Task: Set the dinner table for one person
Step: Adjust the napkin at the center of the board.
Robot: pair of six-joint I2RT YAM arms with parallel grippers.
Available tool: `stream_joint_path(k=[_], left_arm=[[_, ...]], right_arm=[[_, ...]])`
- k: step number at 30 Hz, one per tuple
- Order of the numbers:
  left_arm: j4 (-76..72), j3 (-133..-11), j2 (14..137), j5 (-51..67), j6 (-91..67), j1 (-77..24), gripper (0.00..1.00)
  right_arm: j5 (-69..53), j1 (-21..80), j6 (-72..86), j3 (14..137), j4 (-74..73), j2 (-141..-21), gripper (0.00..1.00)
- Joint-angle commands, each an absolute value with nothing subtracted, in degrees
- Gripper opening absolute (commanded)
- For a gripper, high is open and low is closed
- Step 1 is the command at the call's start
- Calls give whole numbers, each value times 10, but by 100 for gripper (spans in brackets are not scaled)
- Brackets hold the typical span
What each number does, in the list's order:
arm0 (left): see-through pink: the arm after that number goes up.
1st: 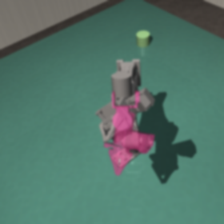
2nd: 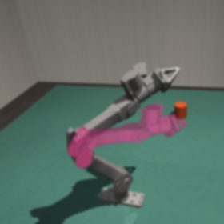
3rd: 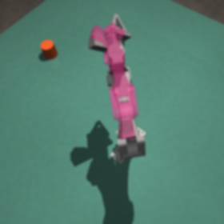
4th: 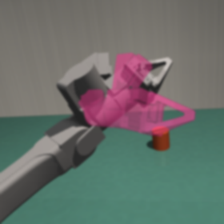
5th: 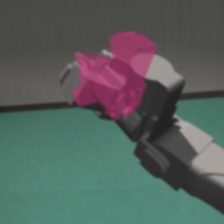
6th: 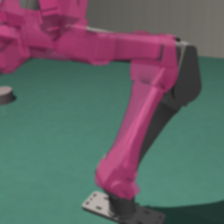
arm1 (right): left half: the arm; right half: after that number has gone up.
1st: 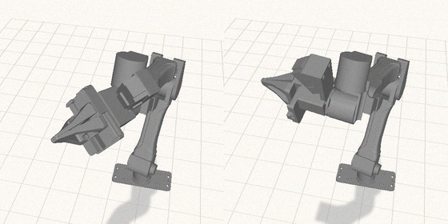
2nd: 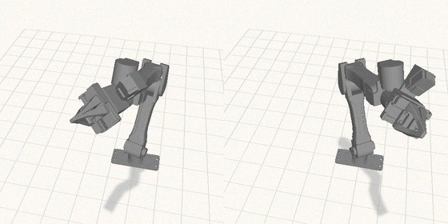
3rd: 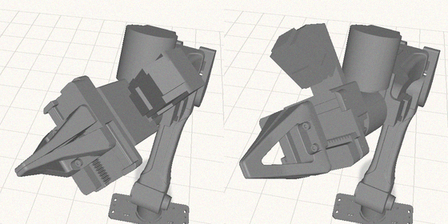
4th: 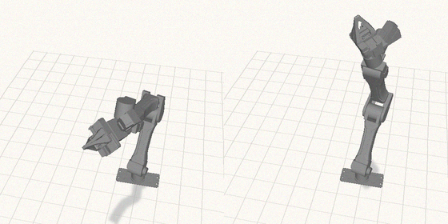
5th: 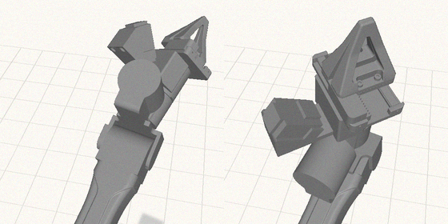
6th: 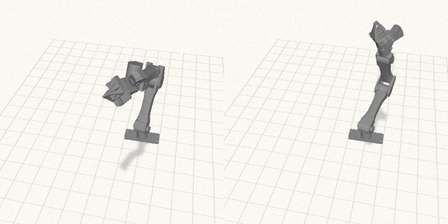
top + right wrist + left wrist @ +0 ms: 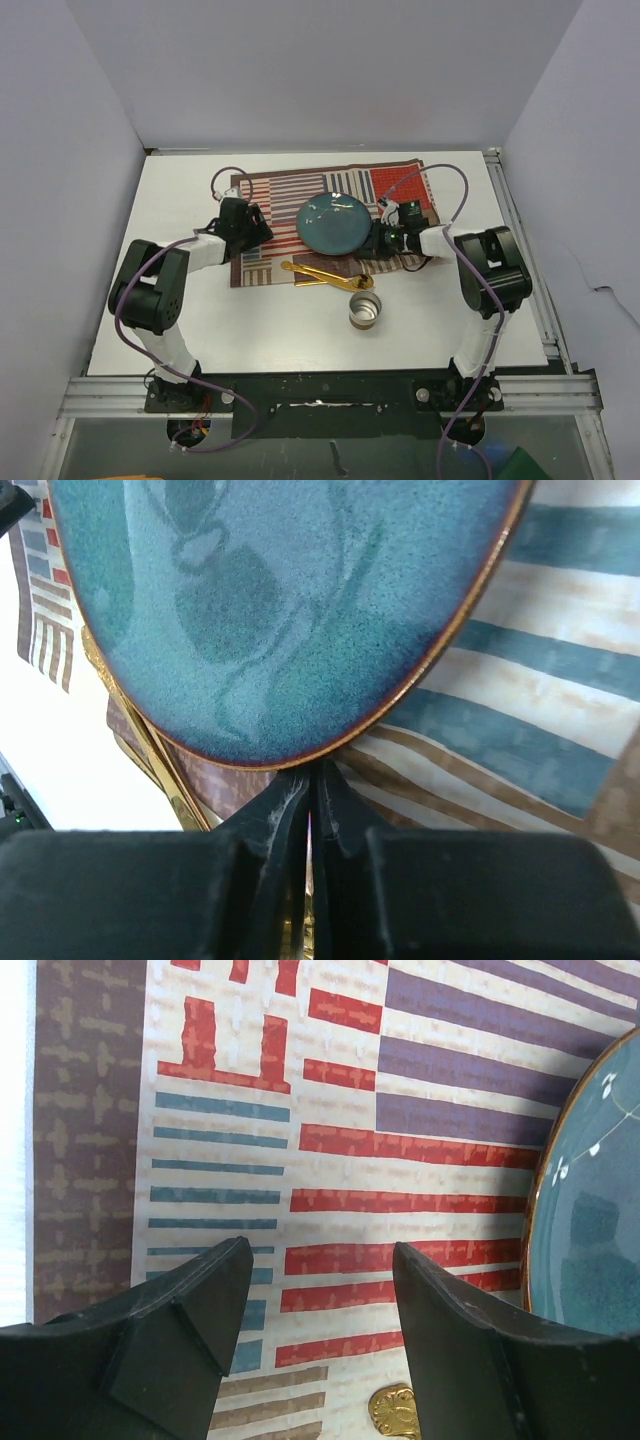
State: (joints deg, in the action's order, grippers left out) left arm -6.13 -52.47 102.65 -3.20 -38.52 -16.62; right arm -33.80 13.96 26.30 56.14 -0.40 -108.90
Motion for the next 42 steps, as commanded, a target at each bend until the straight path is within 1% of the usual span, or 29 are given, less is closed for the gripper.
stream_joint_path(k=[1,8,12,17,24,33,37,42], left_arm=[[93,-496,1024,-23,-364,-164,63],[94,-521,1002,35,-357,-167,63],[113,-534,984,28,-349,-166,63],[126,-546,963,23,-341,-165,63],[122,-552,959,36,-339,-165,63],[108,-545,974,46,-339,-162,63],[101,-541,966,52,-344,-162,63],[96,-546,950,61,-345,-163,63]], right_arm=[[-283,181,252,559,-128,-1123,0],[-145,175,216,705,-260,-1089,0],[-96,159,210,754,-311,-1059,0],[-86,118,201,796,-340,-1036,0],[-72,53,188,855,-364,-1084,0],[-39,40,202,823,-331,-1177,0],[-30,50,218,774,-316,-1179,0],[-4,90,257,677,-309,-1152,0]])
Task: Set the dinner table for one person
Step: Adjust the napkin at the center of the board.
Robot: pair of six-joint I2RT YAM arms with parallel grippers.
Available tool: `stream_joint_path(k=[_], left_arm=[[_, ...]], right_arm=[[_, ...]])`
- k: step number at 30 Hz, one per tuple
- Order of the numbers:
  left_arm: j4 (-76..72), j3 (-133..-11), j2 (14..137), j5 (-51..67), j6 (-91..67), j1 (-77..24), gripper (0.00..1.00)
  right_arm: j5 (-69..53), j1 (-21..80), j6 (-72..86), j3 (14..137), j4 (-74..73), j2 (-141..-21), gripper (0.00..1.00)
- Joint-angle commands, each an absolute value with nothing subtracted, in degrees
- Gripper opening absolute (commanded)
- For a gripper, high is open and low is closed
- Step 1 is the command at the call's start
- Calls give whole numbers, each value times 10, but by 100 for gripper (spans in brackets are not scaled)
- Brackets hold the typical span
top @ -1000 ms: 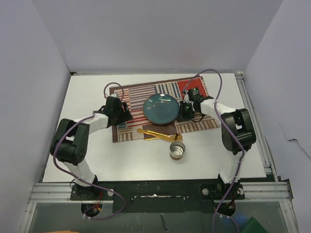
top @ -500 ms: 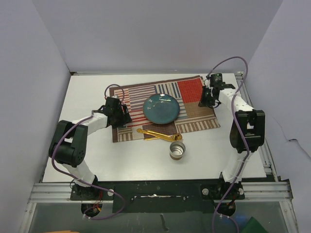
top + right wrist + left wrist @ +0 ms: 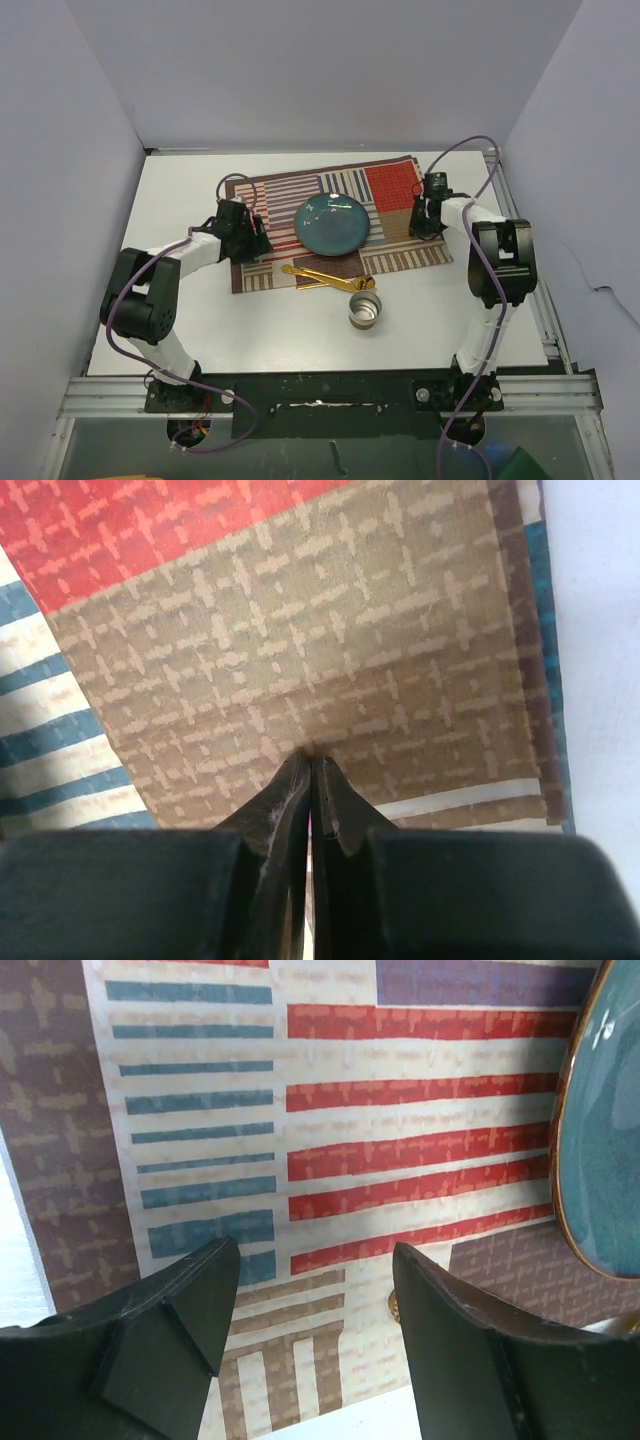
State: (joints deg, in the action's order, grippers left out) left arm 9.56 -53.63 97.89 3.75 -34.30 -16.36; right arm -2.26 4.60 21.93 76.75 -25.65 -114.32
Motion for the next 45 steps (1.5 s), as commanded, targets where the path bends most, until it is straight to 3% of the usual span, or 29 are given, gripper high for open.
stream_joint_path(k=[1,10,19,30,33,35,41,45], left_arm=[[96,-546,947,62,-345,-163,63],[105,-542,929,57,-337,-163,63],[106,-541,927,54,-337,-163,63],[141,-567,901,55,-324,-172,63],[163,-583,886,41,-317,-176,64],[171,-587,873,25,-313,-177,65],[178,-586,852,0,-308,-178,66],[167,-572,856,-33,-310,-177,67]], right_arm=[[-3,100,263,656,-305,-1146,0],[34,210,305,562,-300,-1125,0],[56,234,328,539,-308,-1104,0],[99,250,310,589,-339,-1024,0],[132,253,306,624,-367,-984,14],[150,253,301,648,-389,-970,18],[154,247,292,679,-416,-967,18],[141,247,301,664,-404,-966,13]])
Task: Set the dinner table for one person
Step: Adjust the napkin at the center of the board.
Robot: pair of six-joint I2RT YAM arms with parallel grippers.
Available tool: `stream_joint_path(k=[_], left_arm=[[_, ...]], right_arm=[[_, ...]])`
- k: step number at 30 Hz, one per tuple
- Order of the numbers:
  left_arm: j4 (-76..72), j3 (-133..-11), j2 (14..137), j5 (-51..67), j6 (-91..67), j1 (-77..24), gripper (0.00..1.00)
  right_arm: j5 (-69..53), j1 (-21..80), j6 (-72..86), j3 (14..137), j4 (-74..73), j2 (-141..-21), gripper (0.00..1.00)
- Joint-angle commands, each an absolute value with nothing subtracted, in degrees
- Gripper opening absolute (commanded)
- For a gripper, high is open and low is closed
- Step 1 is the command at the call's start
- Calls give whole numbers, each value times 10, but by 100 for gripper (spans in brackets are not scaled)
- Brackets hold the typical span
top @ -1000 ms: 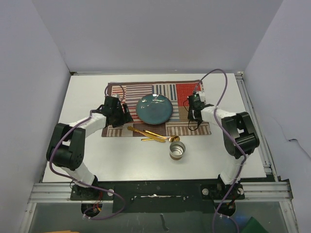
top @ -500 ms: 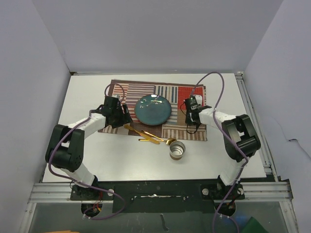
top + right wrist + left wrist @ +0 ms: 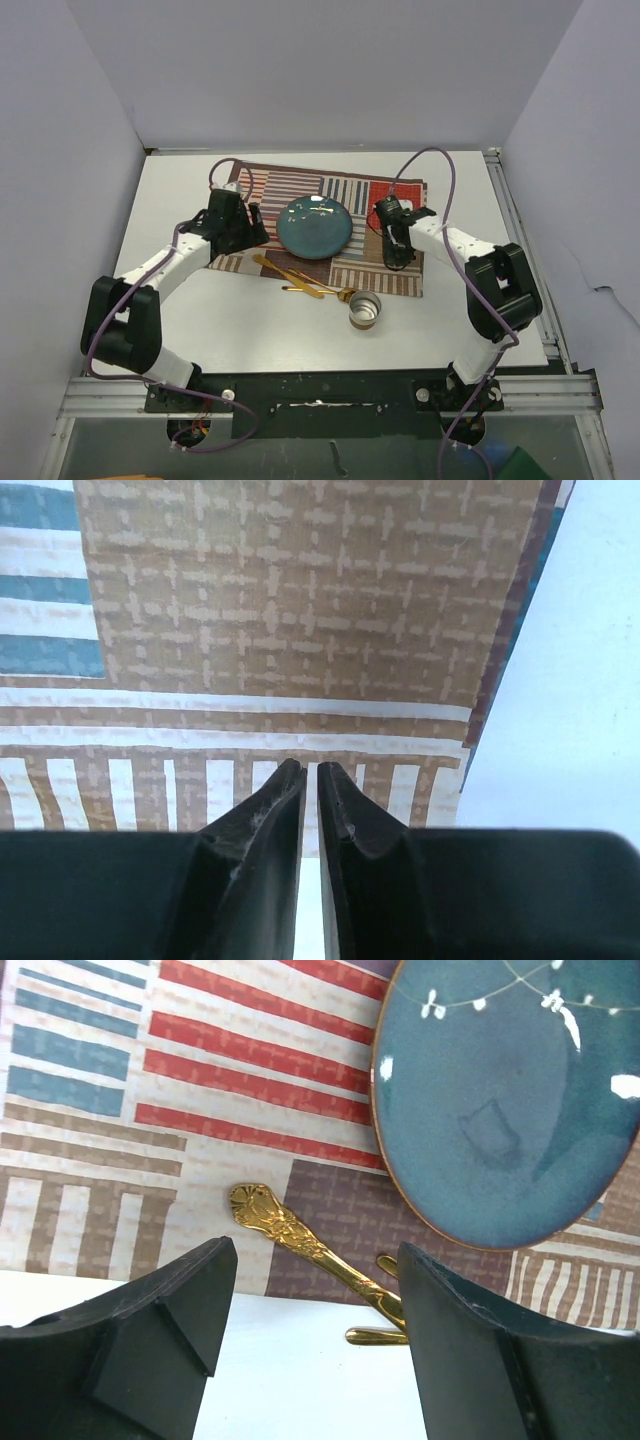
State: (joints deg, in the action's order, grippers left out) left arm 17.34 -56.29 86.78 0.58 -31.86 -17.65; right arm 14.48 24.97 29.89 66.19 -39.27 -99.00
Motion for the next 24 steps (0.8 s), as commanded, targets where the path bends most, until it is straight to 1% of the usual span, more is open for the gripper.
stream_joint_path(k=[1,2,3,13,24], left_arm=[[159,-566,857,-37,-313,-176,67],[150,-559,862,-39,-318,-174,67],[135,-552,866,-39,-320,-172,67],[96,-555,949,-62,-323,-156,67],[97,-546,927,-42,-323,-155,67]], right_arm=[[138,247,303,658,-399,-965,9],[135,245,304,652,-394,-965,2],[132,240,304,647,-388,-967,0],[106,163,278,658,-323,-1036,0],[77,145,273,711,-300,-1153,0]])
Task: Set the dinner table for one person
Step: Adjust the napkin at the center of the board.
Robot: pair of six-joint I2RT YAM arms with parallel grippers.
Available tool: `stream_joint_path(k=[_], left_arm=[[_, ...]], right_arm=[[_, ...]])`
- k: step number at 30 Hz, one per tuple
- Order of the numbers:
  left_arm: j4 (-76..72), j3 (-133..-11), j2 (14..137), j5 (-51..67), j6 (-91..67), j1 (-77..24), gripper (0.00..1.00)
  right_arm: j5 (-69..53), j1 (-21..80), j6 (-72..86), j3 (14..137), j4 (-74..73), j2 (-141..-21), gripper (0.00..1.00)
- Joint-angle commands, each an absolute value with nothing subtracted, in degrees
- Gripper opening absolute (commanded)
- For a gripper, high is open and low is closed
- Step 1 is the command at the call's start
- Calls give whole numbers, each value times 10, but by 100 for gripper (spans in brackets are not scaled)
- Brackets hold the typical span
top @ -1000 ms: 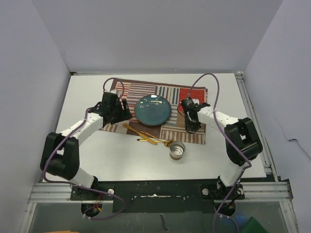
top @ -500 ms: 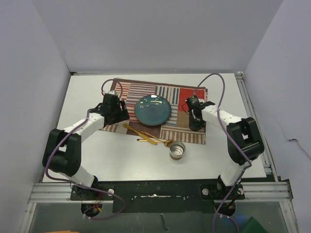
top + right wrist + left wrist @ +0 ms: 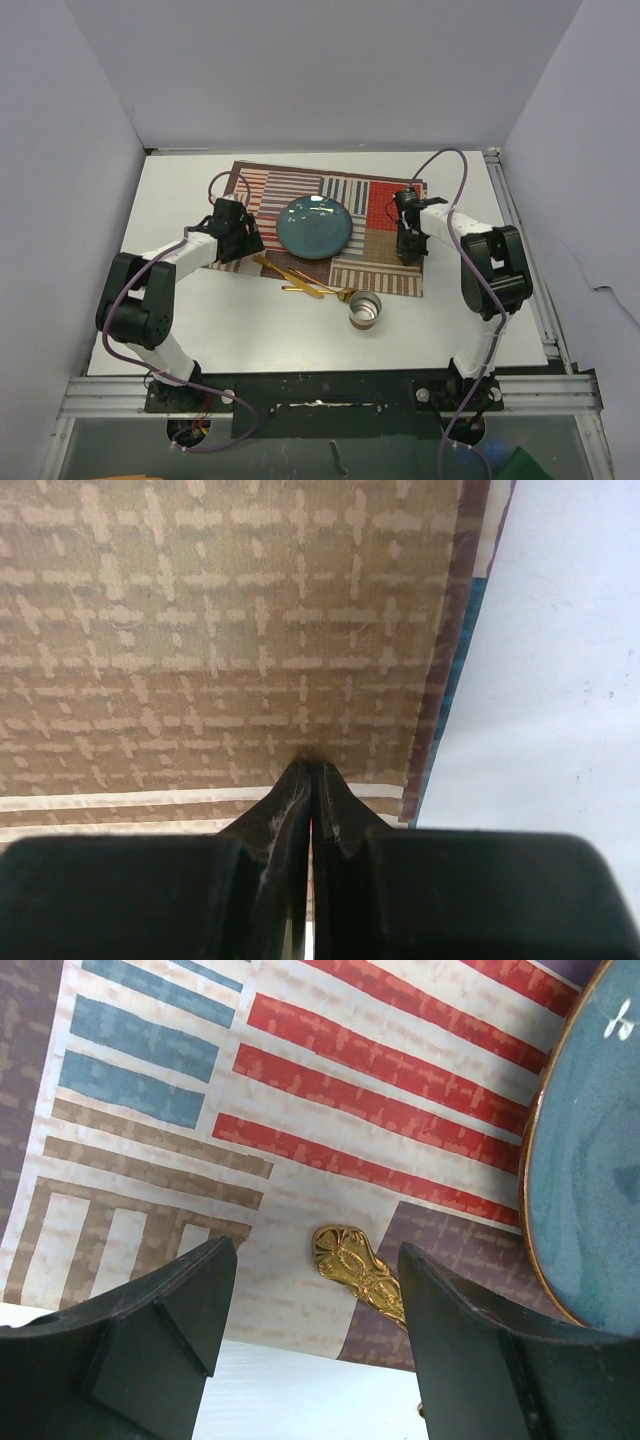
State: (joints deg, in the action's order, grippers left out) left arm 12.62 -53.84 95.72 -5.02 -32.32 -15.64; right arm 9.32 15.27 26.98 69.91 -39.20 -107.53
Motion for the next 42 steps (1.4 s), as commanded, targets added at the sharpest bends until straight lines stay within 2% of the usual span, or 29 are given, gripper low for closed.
stream_joint_path(k=[1,29,42], left_arm=[[98,-546,924,-40,-323,-155,67],[96,-537,929,-26,-321,-156,67],[97,-543,934,-18,-324,-156,67]], right_arm=[[77,143,271,718,-298,-1163,0],[30,46,183,944,-325,-1278,0],[-10,47,199,874,-309,-1235,0]])
